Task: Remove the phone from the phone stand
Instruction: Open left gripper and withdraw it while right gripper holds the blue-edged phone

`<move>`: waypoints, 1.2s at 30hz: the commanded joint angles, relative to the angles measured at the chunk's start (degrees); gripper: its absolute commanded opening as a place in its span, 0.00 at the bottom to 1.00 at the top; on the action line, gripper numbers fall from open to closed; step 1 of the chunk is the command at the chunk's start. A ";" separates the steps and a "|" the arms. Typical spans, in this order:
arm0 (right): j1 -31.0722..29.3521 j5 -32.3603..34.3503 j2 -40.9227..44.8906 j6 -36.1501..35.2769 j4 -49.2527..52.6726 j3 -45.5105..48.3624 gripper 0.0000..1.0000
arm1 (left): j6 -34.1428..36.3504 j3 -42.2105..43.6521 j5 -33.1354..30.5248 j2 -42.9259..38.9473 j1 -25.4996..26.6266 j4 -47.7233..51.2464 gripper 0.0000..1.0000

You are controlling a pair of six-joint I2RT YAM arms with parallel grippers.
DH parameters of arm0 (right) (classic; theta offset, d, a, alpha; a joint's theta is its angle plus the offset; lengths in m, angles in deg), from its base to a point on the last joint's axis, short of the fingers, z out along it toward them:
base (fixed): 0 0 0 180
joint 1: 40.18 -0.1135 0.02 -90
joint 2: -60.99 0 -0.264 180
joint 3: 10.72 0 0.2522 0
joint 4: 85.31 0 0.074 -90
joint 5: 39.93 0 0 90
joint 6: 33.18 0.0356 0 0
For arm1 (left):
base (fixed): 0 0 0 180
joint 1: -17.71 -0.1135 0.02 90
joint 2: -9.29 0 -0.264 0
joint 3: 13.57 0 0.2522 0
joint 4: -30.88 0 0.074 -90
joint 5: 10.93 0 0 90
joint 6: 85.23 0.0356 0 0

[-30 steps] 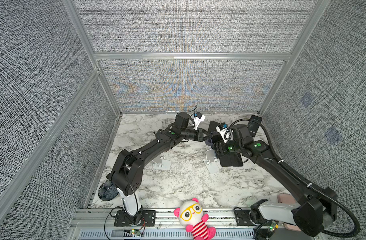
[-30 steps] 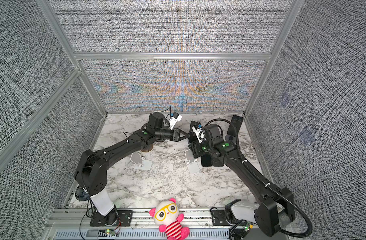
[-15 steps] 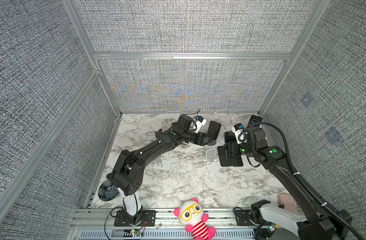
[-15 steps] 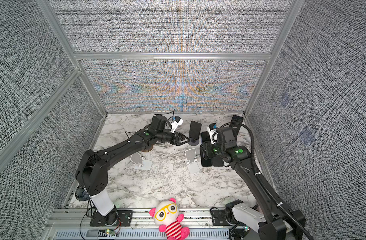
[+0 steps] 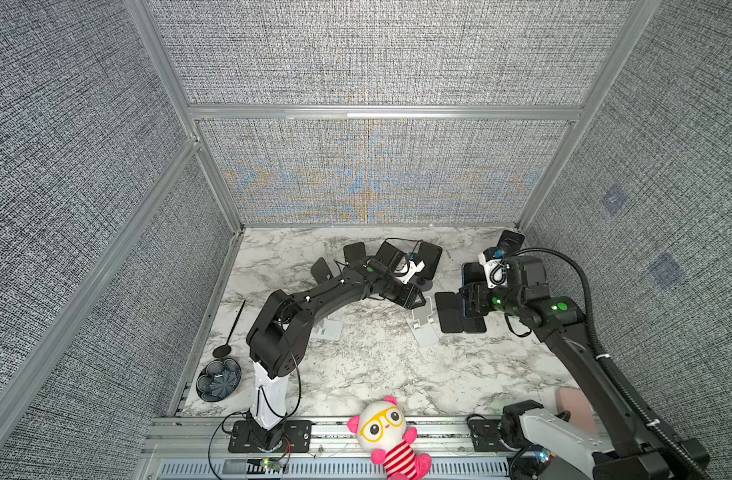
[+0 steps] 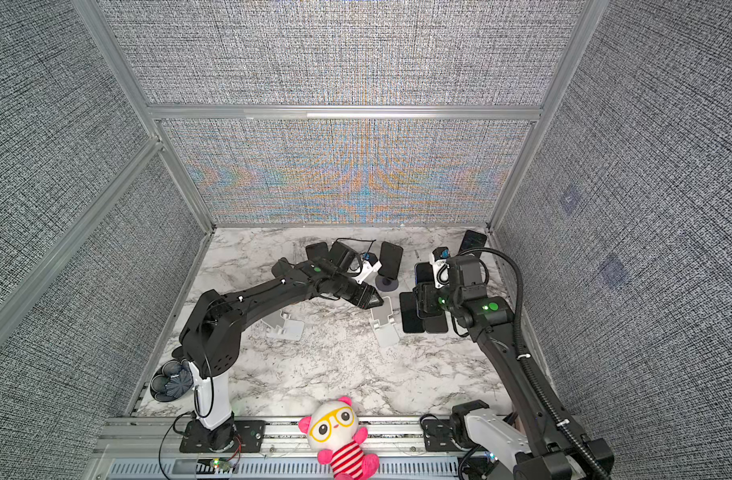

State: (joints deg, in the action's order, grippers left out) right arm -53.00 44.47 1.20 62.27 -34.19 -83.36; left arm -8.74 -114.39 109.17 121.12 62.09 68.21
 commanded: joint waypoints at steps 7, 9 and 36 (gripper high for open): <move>0.12 -1.26 -0.84 -0.25 -1.94 -0.02 0.50 | 1.24 -1.00 -0.65 -0.01 0.43 3.06 0.18; 0.21 -1.40 -0.89 -0.17 -2.09 -0.02 0.50 | 1.29 -1.07 -0.67 -0.50 0.42 2.94 0.11; 0.27 -3.13 -0.48 0.15 -2.30 0.20 0.50 | 2.54 -5.29 -18.36 -34.88 -25.88 16.97 0.00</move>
State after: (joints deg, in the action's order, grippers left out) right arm -52.61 43.00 0.54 62.20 -34.52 -83.33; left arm -5.79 -118.63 94.11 86.23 39.62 84.13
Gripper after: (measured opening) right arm 0.655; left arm 0.061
